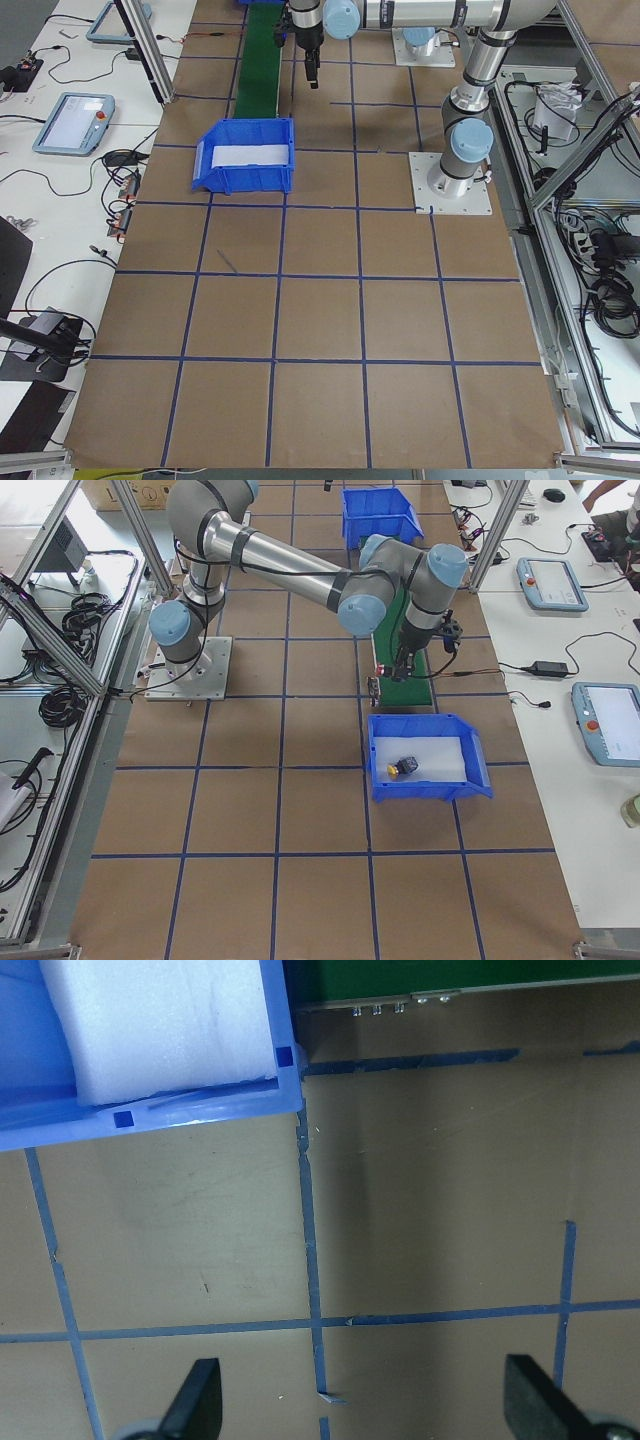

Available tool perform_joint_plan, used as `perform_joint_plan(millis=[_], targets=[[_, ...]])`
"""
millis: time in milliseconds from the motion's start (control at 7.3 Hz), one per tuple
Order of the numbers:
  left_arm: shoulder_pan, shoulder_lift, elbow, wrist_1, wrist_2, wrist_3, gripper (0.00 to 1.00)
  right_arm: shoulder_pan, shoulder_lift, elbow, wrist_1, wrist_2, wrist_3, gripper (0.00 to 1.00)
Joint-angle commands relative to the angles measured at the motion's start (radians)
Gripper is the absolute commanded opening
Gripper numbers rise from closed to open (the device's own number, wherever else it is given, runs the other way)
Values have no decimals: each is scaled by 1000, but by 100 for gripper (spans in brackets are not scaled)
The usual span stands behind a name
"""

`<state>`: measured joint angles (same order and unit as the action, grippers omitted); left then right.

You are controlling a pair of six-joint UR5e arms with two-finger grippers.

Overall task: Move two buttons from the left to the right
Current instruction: 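Release the red button in the bin and withdraw the right gripper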

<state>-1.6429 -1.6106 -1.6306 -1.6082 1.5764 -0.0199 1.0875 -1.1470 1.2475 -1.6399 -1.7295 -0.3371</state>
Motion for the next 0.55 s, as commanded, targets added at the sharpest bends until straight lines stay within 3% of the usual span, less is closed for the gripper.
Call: perform_joint_plan(millis=[0,411], targets=[[0,0,0,1,1,3,100,-63,9,-3,-67,-48,-46,31],[0,0,0,1,1,3,100,-175,93,-13,-176,-39,-42,32]])
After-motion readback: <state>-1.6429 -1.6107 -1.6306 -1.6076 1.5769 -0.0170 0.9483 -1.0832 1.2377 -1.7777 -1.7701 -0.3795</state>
